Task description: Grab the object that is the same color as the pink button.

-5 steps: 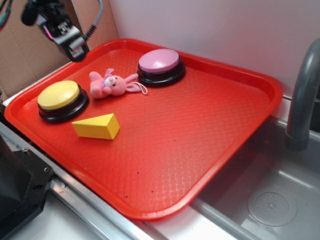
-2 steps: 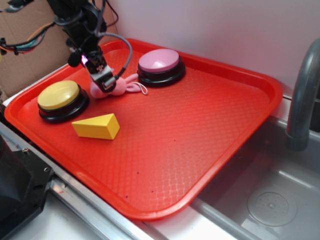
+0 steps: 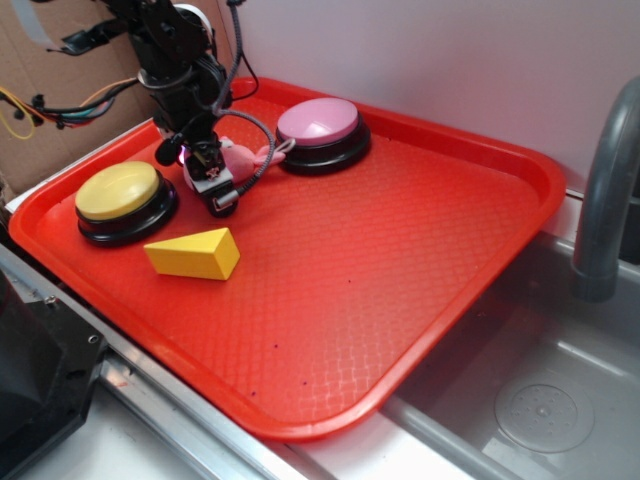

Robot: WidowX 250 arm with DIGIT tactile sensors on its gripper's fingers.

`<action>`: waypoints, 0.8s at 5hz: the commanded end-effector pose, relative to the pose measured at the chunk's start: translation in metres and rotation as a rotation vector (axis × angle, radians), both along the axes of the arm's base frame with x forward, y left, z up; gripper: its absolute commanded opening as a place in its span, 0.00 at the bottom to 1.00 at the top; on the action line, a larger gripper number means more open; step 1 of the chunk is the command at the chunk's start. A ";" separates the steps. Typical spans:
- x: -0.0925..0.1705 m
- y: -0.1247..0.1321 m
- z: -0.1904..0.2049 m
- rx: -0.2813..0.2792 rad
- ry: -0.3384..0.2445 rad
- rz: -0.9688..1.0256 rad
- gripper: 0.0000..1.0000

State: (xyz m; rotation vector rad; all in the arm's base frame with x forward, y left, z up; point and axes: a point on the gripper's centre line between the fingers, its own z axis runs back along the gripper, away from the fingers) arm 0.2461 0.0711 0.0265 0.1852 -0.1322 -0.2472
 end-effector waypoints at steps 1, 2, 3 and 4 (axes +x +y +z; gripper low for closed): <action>0.009 0.002 0.010 0.004 -0.028 0.020 0.00; 0.006 0.001 0.030 -0.041 -0.003 0.138 0.00; 0.002 -0.004 0.055 -0.115 -0.019 0.284 0.00; -0.003 -0.016 0.094 -0.189 -0.008 0.487 0.00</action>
